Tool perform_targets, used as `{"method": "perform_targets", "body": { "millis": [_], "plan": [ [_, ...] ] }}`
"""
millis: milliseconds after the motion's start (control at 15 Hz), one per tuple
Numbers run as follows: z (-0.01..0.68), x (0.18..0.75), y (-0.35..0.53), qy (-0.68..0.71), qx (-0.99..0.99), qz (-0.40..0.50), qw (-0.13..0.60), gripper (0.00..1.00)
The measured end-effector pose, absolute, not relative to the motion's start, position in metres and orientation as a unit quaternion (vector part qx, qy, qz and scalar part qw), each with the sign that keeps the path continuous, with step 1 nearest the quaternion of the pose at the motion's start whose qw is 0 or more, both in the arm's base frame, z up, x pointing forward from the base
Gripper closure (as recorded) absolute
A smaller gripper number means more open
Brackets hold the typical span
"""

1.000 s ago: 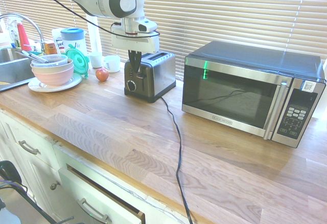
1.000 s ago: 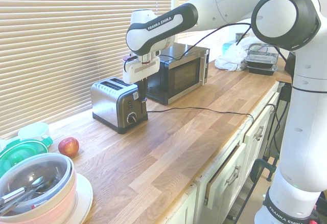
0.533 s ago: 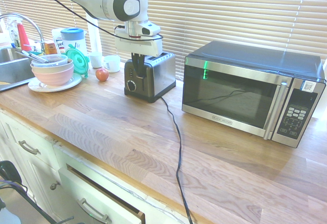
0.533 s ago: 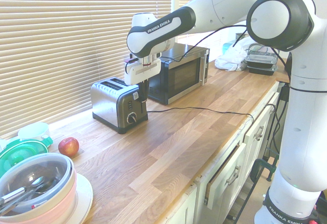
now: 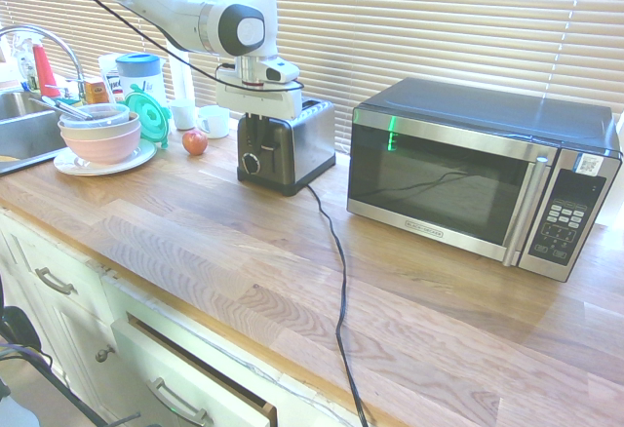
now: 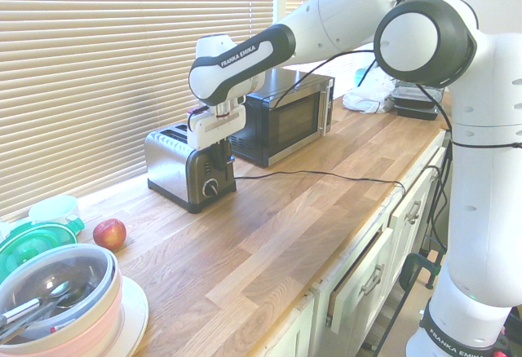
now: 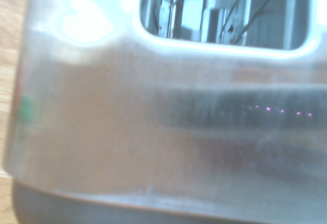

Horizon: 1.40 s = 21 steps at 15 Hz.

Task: Press the toaster

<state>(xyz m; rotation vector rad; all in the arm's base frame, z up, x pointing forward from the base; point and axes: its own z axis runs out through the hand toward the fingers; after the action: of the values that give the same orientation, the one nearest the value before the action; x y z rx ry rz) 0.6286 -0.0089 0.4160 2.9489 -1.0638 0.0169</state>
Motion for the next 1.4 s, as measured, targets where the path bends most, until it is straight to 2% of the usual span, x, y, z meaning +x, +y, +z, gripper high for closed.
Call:
{"method": "perform_targets", "body": {
  "millis": [667,1400],
  "plan": [
    [0.471,0.628,-0.057,-0.360,0.932,0.035,-0.024,1.00],
    [0.455,0.631,-0.082,-0.360,0.932,0.030,-0.027,1.00]
  ]
}}
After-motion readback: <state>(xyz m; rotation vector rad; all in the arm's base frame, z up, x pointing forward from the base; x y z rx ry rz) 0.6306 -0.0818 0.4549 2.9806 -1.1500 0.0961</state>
